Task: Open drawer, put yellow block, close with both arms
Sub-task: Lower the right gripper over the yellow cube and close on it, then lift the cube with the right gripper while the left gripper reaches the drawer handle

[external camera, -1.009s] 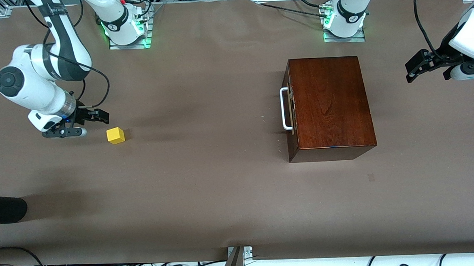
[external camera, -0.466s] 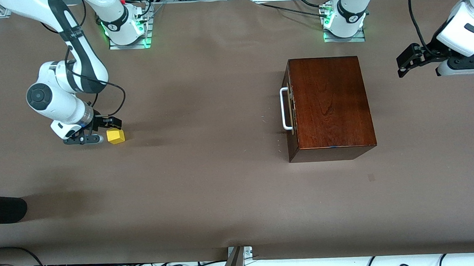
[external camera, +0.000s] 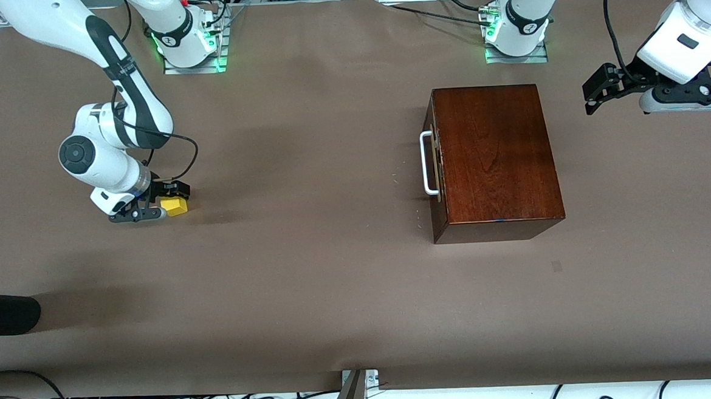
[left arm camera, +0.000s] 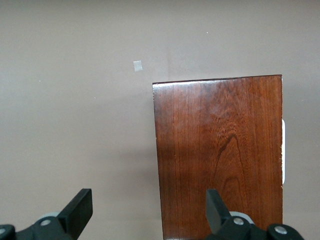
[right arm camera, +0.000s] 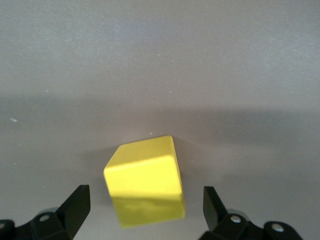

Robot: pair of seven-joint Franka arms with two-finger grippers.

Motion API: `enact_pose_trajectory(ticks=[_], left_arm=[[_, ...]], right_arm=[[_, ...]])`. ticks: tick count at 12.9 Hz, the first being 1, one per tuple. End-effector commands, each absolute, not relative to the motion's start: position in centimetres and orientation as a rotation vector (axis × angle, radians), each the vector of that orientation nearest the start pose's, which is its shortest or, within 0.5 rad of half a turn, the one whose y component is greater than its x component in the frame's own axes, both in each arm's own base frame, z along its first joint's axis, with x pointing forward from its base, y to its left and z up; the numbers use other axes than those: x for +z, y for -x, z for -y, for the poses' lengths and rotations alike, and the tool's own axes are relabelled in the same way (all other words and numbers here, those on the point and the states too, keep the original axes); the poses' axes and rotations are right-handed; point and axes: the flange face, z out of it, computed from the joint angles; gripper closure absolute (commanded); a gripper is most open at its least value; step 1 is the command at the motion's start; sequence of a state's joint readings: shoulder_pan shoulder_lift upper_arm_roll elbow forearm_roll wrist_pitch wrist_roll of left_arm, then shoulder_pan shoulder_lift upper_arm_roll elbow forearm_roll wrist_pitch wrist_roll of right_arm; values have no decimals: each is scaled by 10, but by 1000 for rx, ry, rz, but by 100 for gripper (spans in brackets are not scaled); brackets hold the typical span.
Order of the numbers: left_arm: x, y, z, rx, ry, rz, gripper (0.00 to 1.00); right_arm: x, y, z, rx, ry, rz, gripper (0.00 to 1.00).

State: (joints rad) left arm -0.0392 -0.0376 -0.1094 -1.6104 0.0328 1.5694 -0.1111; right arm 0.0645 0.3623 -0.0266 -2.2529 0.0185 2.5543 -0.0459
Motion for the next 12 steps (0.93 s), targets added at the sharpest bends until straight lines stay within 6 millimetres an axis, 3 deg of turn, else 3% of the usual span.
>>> enact_pose_trajectory(ticks=[1, 3, 6, 9, 10, 12], left_arm=[[632, -540, 79, 8, 3123, -45, 0], [633, -540, 91, 5, 3133, -45, 0], [613, -541, 157, 62, 3146, 24, 0], [585, -526, 238, 130, 3130, 86, 0], [571, -518, 272, 148, 3126, 113, 0], [552, -512, 316, 118, 3148, 119, 0]], right_arm=[[189, -538, -19, 67, 3143, 157, 0], [186, -543, -19, 60, 3140, 191, 2], [187, -554, -20, 39, 3140, 216, 2], [186, -557, -21, 34, 3139, 235, 6], [187, -558, -21, 31, 3139, 233, 23], [186, -558, -21, 34, 3139, 235, 67]])
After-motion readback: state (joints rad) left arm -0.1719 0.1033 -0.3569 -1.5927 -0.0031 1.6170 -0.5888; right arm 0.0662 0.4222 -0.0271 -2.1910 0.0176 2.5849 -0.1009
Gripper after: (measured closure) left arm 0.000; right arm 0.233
